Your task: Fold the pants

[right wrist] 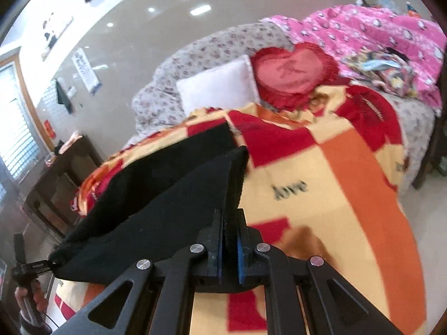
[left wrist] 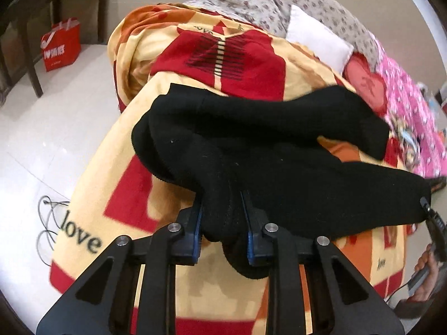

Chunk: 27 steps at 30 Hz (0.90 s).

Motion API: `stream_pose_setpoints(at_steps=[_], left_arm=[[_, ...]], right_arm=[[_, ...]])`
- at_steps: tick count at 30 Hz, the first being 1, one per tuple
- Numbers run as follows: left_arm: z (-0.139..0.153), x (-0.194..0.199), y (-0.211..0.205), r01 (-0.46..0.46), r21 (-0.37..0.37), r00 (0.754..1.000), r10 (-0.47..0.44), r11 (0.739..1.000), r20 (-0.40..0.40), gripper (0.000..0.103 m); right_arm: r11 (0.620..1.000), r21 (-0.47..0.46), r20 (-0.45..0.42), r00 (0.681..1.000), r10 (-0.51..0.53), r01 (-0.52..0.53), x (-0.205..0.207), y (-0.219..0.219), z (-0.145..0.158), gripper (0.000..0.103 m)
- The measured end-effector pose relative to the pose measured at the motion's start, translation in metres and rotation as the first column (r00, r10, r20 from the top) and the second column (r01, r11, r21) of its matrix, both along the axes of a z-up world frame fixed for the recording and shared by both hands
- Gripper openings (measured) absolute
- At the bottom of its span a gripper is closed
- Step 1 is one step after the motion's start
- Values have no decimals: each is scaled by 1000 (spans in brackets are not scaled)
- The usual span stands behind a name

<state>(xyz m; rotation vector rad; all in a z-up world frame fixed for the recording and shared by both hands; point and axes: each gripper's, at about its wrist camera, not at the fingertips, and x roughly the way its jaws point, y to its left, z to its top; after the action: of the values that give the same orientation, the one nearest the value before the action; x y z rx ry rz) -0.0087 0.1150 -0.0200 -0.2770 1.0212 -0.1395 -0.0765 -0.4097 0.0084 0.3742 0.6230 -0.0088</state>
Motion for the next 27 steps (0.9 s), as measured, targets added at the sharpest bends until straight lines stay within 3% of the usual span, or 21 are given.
stream_pose_setpoints(at_steps=[3,6,7,9,12,16,18,23,27], left_arm=[[-19,0,0,17,21,999,-16,1000,-45,23],[-42,2,-4,-9,77,995,17,997,-94,26],[-41,0,-4,-18,87,997,25,996,-75,28],[-34,-4,-5,-28,142,997,38,989,-64,37],[-19,-10,3,-52,170,997,60,984,-42,42],[0,-21,10,-104,229,995,100,968,29,42],[8,-22,9,-103,210,994,94,972,53,42],[11,-20,-8,-55,193,996,42,980,74,45],[-14,-4,-23,-13,176,1000,12,984,9,45]], right_arm=[[999,-29,-138,990,-22,18,12,-7,-34,7],[995,-99,-289,956,-58,31,37,-7,-73,9],[993,-106,-291,954,-72,42,39,-7,-77,10],[985,-151,-258,958,-122,84,36,-6,-65,16],[973,-209,-192,971,-141,100,29,3,-41,23],[991,-133,-103,995,-1,-13,24,26,-18,31],[989,-119,-89,993,74,-84,30,43,-16,34],[963,-80,-139,960,244,-257,54,103,-41,35],[937,-51,-227,918,326,-345,76,133,-69,35]])
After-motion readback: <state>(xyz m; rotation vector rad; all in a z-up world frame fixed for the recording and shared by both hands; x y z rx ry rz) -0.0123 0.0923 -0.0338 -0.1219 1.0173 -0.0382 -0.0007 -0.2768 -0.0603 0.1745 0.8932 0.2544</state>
